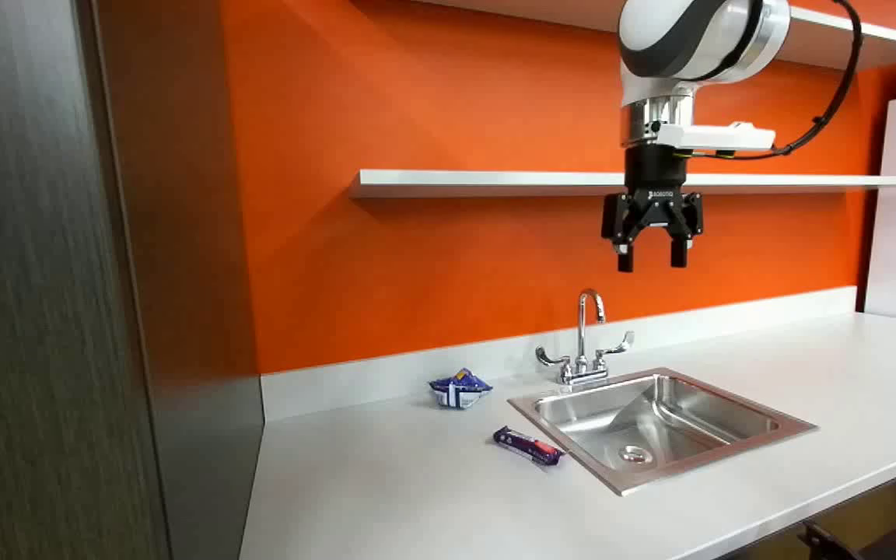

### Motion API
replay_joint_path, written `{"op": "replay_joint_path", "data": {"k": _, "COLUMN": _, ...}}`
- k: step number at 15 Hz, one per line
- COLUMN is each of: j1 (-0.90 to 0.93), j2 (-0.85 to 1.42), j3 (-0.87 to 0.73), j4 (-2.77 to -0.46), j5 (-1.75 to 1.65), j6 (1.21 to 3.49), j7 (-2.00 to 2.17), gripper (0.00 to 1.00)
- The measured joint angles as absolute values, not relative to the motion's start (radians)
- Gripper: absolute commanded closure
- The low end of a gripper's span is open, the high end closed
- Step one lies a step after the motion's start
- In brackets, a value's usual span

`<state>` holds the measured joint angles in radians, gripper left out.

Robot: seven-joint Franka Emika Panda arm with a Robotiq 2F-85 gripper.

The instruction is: Pick up the purple object from the counter and put it on top of the shelf

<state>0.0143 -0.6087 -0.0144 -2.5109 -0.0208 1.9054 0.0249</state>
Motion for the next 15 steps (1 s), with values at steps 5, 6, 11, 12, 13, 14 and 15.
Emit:
{"op": "replay_joint_path", "data": {"k": 5, "j1": 0.014, "j2": -0.608, "j3": -0.014, "j4": -2.511, "j5": -0.021, "j6": 1.905, "j7": 0.025, "gripper": 0.00}}
{"op": "replay_joint_path", "data": {"k": 6, "j1": 0.014, "j2": -0.608, "j3": -0.014, "j4": -2.511, "j5": -0.021, "j6": 1.905, "j7": 0.025, "gripper": 0.00}}
{"op": "replay_joint_path", "data": {"k": 11, "j1": 0.014, "j2": -0.608, "j3": -0.014, "j4": -2.511, "j5": -0.021, "j6": 1.905, "j7": 0.025, "gripper": 0.00}}
{"op": "replay_joint_path", "data": {"k": 12, "j1": 0.014, "j2": -0.608, "j3": -0.014, "j4": -2.511, "j5": -0.021, "j6": 1.907, "j7": 0.025, "gripper": 0.00}}
{"op": "replay_joint_path", "data": {"k": 13, "j1": 0.016, "j2": -0.607, "j3": -0.012, "j4": -2.511, "j5": -0.021, "j6": 1.911, "j7": 0.024, "gripper": 0.00}}
{"op": "replay_joint_path", "data": {"k": 14, "j1": 0.021, "j2": -0.605, "j3": -0.010, "j4": -2.511, "j5": -0.021, "j6": 1.916, "j7": 0.022, "gripper": 0.00}}
{"op": "replay_joint_path", "data": {"k": 15, "j1": 0.028, "j2": -0.601, "j3": -0.007, "j4": -2.511, "j5": -0.021, "j6": 1.923, "j7": 0.019, "gripper": 0.00}}
